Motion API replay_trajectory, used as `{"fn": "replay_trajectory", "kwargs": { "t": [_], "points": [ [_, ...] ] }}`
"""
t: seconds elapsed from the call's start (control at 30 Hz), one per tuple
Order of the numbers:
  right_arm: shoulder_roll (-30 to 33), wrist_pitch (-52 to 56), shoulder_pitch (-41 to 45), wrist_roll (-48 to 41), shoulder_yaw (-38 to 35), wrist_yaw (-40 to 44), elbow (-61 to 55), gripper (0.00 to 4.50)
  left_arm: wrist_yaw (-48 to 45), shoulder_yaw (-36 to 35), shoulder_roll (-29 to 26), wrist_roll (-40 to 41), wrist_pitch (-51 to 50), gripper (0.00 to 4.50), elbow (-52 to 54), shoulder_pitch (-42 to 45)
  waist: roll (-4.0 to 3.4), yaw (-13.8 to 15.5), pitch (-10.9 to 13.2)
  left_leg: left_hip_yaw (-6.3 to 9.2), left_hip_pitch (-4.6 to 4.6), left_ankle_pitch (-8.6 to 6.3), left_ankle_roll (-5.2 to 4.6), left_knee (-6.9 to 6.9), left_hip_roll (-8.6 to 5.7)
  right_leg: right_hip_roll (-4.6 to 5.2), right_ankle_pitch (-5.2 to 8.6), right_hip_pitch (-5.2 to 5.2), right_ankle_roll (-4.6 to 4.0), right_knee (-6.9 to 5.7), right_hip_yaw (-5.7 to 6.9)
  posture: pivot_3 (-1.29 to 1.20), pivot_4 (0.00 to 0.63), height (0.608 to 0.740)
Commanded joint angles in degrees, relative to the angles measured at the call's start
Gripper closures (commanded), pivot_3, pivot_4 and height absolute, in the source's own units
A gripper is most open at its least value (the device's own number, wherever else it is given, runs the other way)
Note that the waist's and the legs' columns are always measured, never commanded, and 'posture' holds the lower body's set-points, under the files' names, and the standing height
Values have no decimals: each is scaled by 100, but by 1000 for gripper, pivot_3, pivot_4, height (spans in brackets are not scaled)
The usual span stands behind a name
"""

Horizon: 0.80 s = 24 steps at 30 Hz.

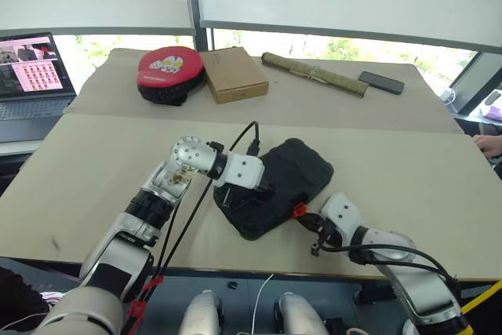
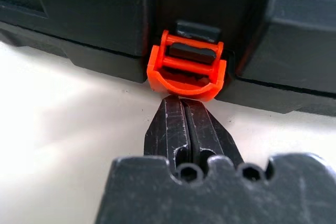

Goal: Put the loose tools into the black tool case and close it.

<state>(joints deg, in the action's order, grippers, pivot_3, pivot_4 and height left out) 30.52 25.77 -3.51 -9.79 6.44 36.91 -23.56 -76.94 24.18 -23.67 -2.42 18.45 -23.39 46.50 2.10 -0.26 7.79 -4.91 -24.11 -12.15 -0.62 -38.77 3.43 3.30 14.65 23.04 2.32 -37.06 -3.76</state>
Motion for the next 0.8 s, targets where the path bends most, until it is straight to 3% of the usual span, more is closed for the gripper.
{"fn": "replay_trajectory", "kwargs": {
  "t": [0.03, 0.33, 0.8],
  "points": [
    [11, -197, 102, -296, -419, -18, -833, 4500, 33, 476, 112, -470, 187, 4480, -320, -171, -2, 9, -1, 0, 0, 0, -1, 0, -1, 1, 0, 0, 0, 0, -2, 0, 150, 740],
    [180, 145, 177, -331, -353, 123, -1179, 4500, 73, 515, 169, -640, 469, 4480, -492, -191, -23, 27, -13, -2, 3, 1, -2, 0, -1, 2, 22, -1, -22, 1, -5, 0, 150, 740],
    [615, 67, 587, -91, -353, 449, -822, 4500, 104, 481, 79, -610, 406, 4480, -455, -279, -28, 32, -22, -1, 6, 1, -2, 1, -1, 1, 32, -3, -8, 3, -6, 0, 150, 740]
  ]
}}
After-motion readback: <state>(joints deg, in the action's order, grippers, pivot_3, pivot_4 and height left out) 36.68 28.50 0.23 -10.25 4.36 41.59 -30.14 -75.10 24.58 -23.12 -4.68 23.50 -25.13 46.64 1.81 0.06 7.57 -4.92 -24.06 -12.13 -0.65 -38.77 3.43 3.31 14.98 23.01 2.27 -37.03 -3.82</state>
